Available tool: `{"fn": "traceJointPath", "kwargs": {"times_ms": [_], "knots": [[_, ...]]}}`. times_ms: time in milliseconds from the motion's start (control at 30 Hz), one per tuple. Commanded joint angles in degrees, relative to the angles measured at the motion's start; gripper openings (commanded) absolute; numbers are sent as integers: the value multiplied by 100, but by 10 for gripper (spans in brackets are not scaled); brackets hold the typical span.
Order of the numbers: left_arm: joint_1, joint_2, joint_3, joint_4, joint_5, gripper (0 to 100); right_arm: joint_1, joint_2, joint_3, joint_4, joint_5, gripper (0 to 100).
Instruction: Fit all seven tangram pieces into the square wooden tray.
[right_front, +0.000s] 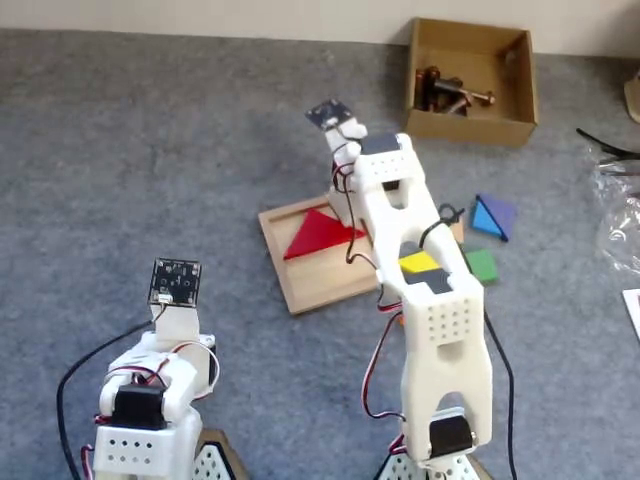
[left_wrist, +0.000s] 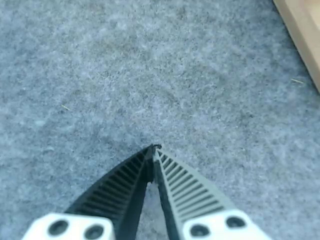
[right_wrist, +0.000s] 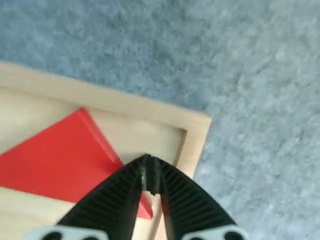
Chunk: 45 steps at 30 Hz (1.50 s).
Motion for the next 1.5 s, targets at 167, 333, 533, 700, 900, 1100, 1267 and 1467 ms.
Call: {"fn": "traceJointPath", "kwargs": {"times_ms": [167,333,533,700,900,1100,1267,1467], "knots": [[92,-40,110,-18,35,5,-75,-48,-470,1042,-35,5],[92,-40,110,-18,35,5,-119,-31,-1121,1956,-35,5],[92,-40,110,-18,35,5,-462,-22,-1411,2501,-35,5],[92,-40,110,-18,35,5,-374,-13,-1437,2220,-44,5],[92,-40,110,-18,35,5,-66,-4,-1393,1947,-44,5],[92,-40,110,-18,35,5,-57,4,-1385,1851,-18,5],[92,-40,110,-18,35,5,-31,13,-1367,1833,-18,5],[92,-40,110,-18,35,5,136,13,-1367,1789,-9,5]]}}
